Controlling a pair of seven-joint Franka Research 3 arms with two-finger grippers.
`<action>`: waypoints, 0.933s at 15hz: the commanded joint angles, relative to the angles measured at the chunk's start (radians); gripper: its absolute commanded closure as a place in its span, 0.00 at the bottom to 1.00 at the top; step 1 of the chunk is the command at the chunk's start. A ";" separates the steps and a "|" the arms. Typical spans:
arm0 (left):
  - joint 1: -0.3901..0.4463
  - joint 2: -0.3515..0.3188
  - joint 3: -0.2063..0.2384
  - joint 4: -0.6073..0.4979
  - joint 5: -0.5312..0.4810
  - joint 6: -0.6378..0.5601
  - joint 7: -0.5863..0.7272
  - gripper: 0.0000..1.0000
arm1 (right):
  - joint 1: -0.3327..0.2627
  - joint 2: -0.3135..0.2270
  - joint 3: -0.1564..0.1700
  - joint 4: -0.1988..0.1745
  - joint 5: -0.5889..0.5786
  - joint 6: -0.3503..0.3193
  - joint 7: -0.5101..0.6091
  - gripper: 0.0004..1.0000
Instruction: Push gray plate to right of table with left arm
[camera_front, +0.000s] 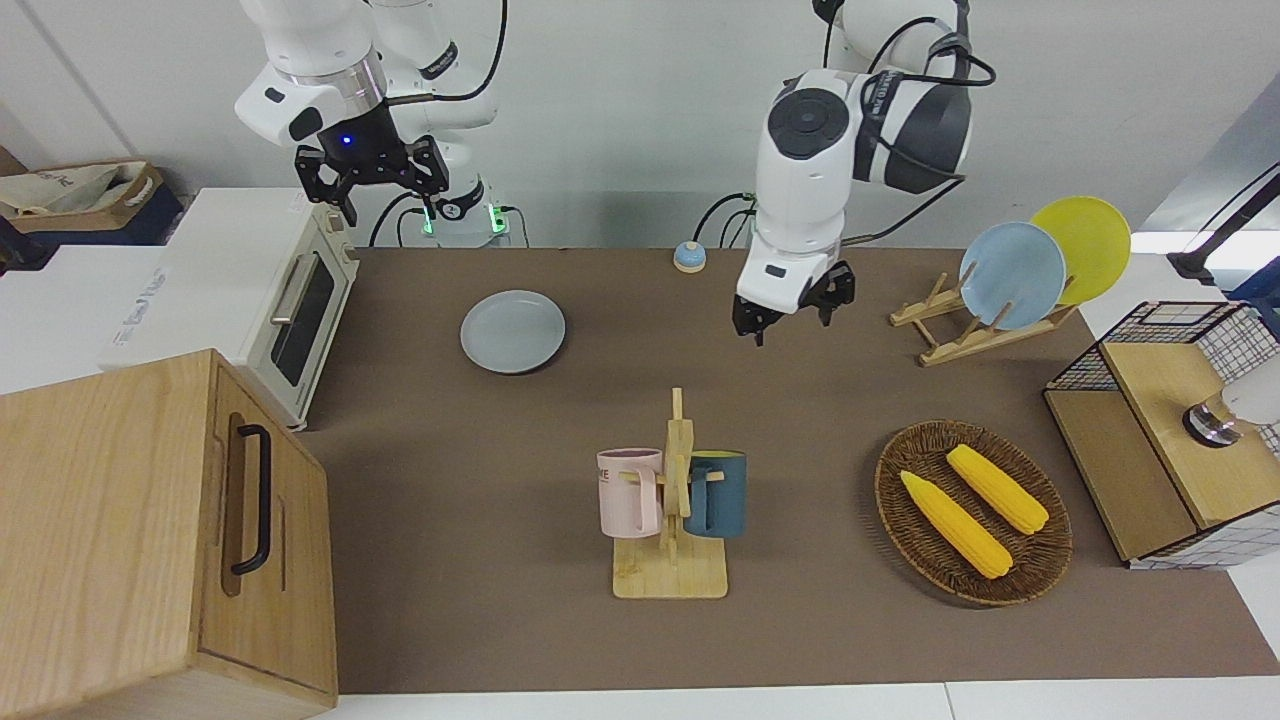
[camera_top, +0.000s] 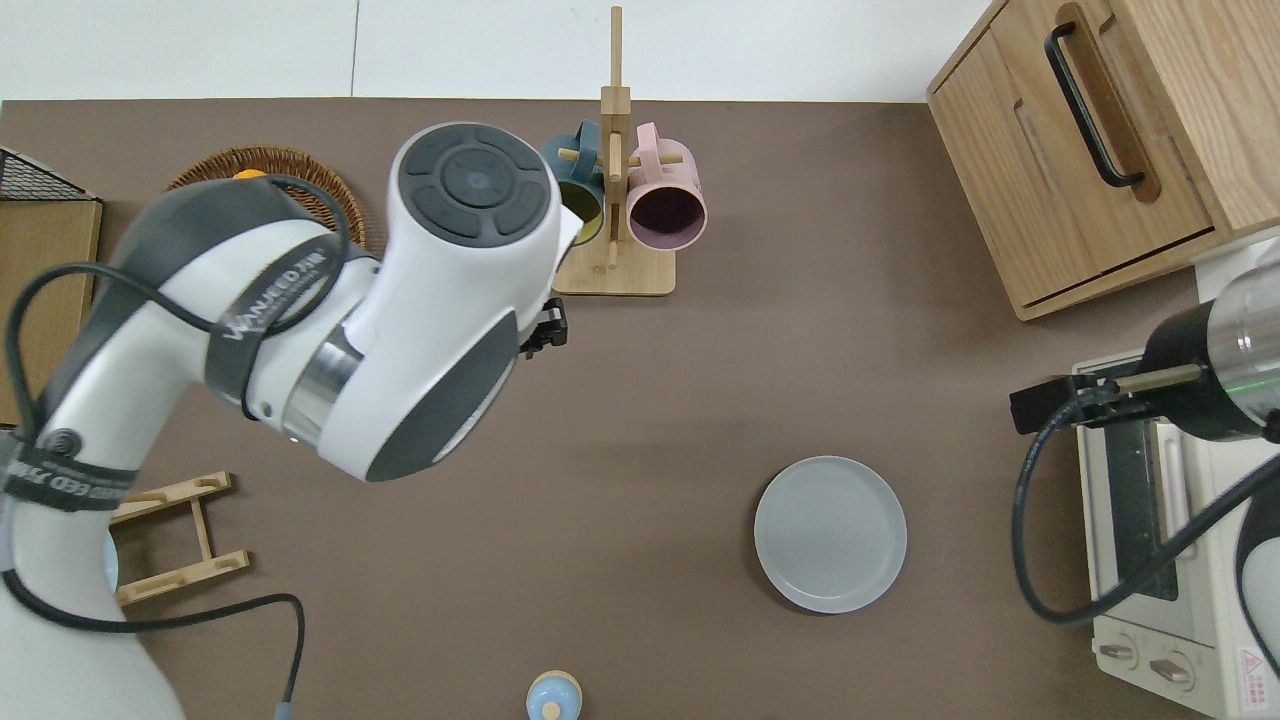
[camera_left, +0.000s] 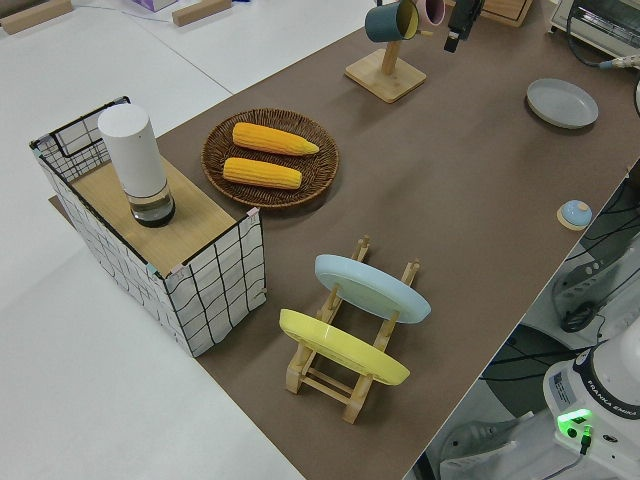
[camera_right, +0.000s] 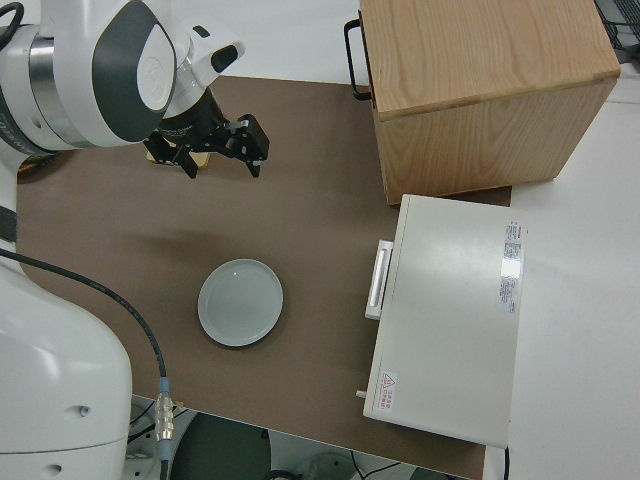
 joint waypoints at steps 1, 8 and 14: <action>0.134 -0.060 -0.010 -0.005 -0.049 -0.062 0.172 0.02 | -0.020 -0.006 0.015 0.004 0.010 -0.014 0.001 0.02; 0.288 -0.116 0.008 -0.008 -0.105 -0.095 0.312 0.02 | -0.020 -0.006 0.015 0.004 0.010 -0.014 0.001 0.02; -0.116 -0.170 0.612 -0.012 -0.331 -0.085 0.718 0.01 | -0.020 -0.006 0.015 0.004 0.010 -0.012 0.000 0.02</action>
